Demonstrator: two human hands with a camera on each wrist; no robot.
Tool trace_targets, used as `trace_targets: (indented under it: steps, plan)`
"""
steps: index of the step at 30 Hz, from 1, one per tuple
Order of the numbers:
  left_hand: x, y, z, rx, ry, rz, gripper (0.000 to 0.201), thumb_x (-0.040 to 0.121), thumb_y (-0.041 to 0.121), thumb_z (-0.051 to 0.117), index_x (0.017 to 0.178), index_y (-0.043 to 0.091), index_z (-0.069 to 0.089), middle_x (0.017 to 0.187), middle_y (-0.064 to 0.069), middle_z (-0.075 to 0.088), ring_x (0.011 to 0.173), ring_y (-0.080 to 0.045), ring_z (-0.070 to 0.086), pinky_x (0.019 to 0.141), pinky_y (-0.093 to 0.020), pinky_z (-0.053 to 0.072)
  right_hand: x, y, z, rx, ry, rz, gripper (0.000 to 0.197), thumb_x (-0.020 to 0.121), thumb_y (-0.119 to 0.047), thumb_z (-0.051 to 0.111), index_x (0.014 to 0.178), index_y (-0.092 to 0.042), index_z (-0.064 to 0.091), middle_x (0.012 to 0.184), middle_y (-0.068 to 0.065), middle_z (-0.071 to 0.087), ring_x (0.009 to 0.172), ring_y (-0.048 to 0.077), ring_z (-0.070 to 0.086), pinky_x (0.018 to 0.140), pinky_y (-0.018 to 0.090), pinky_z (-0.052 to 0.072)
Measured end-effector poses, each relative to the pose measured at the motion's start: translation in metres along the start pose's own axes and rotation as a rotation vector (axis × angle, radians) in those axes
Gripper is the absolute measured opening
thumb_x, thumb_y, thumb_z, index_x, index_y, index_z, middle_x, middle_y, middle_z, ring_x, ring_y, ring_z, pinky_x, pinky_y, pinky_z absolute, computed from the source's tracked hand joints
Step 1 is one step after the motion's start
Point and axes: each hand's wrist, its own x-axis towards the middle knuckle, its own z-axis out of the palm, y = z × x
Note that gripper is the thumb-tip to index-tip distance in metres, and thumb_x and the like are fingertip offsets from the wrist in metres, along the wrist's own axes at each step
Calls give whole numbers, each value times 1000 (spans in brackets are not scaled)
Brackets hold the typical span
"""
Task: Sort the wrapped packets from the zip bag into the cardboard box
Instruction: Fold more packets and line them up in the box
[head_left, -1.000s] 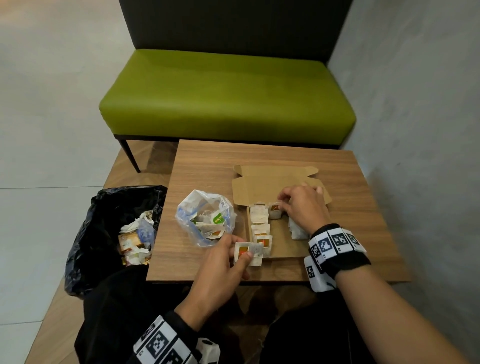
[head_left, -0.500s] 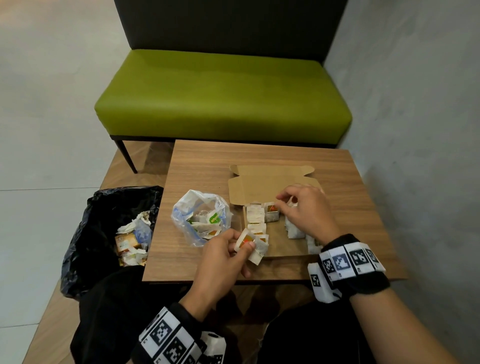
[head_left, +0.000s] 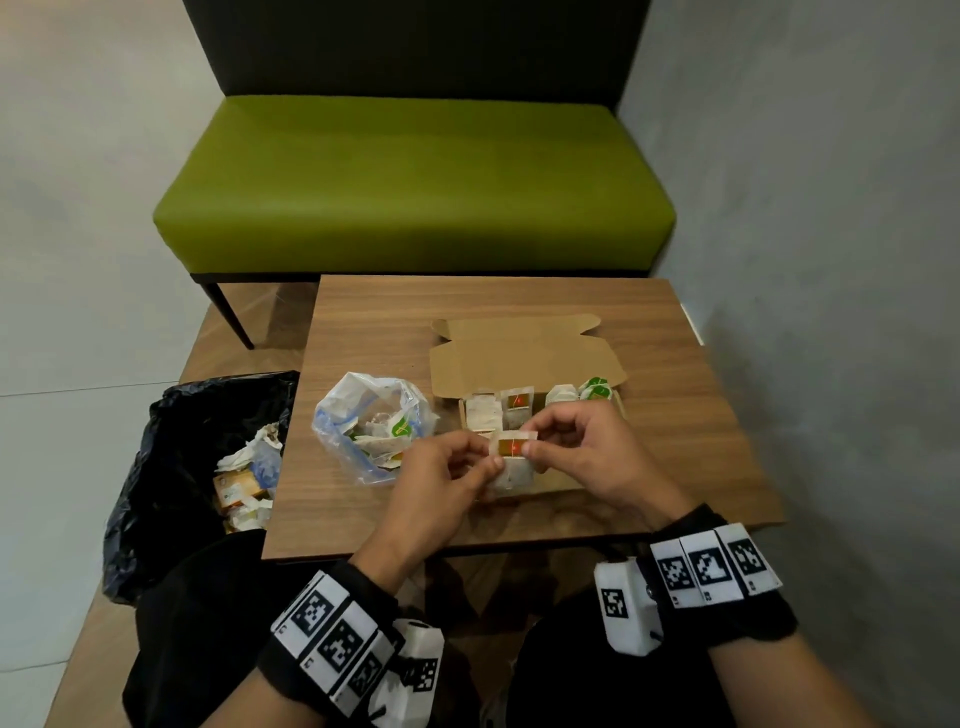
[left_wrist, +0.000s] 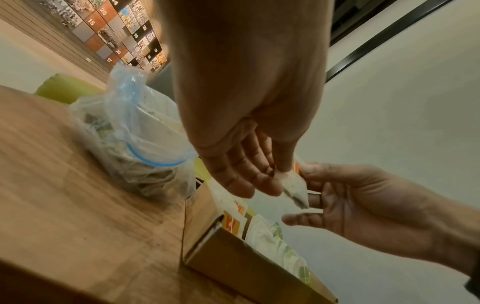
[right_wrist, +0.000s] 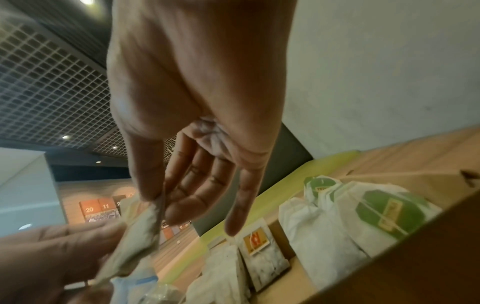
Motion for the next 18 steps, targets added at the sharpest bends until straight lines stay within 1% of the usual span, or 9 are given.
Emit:
trace_targets:
  steps: [3, 5, 6, 8, 10, 11, 13, 15, 18]
  plan:
    - [2, -5, 3, 142, 43, 23, 7, 89, 16, 71, 88, 23, 71, 74, 4, 70, 62, -5, 62, 60, -23, 53, 3, 2, -7, -228, 0, 15, 15, 81, -11, 79, 80, -25, 74, 76, -4, 70, 64, 9, 58, 63, 32, 52]
    - [3, -7, 4, 247, 49, 10, 7, 89, 22, 70, 92, 28, 69, 80, 9, 70, 63, -8, 61, 61, -22, 53, 10, 2, -16, -363, 65, 31, 7, 84, -18, 76, 86, -25, 76, 80, -5, 71, 68, 15, 61, 64, 37, 54]
    - [3, -9, 5, 329, 21, 10, 8, 90, 24, 69, 97, 29, 68, 86, 11, 69, 65, -7, 60, 62, -19, 50, 15, 2, -21, -428, 120, 55, 5, 87, -21, 74, 91, -24, 76, 81, -6, 70, 70, 16, 62, 65, 38, 55]
    - [1, -13, 6, 526, -64, 42, 17, 92, 27, 65, 109, 28, 67, 103, 14, 67, 75, -1, 57, 71, -14, 45, 26, 3, -27, -563, 197, 94, 8, 90, -26, 70, 96, -22, 75, 82, -9, 68, 68, 8, 60, 60, 30, 51]
    - [0, -16, 7, 633, -110, 87, 24, 93, 26, 63, 117, 25, 67, 114, 10, 64, 92, -1, 58, 82, -14, 45, 38, 6, -27, -665, 183, 97, 11, 92, -29, 68, 99, -24, 75, 87, -10, 68, 75, 4, 59, 63, 23, 48]
    - [0, -17, 7, 654, -117, 104, 24, 93, 24, 63, 117, 24, 67, 116, 9, 63, 98, -3, 58, 86, -14, 44, 44, 8, -25, -707, 163, 93, 11, 92, -30, 68, 100, -25, 75, 92, -10, 69, 81, 5, 61, 69, 25, 51]
    - [0, -18, 6, 680, -127, 119, 21, 94, 21, 62, 113, 24, 69, 117, 9, 61, 104, -4, 58, 90, -16, 45, 55, 12, -20, -787, 137, 96, 11, 91, -32, 69, 99, -28, 74, 95, -10, 71, 88, 9, 63, 78, 33, 56]
    - [0, -19, 6, 697, -139, 134, 18, 94, 18, 61, 108, 24, 70, 116, 9, 61, 106, -5, 58, 94, -20, 48, 63, 16, -15, -858, 119, 117, 10, 89, -34, 70, 97, -30, 74, 95, -11, 71, 89, 11, 64, 79, 37, 57]
    - [0, -20, 5, 706, -146, 159, 18, 95, 17, 60, 108, 24, 71, 117, 9, 60, 108, -5, 57, 93, -17, 45, 70, 20, -7, -933, 102, 135, 9, 86, -33, 73, 94, -31, 73, 95, -9, 70, 90, 15, 64, 79, 40, 57]
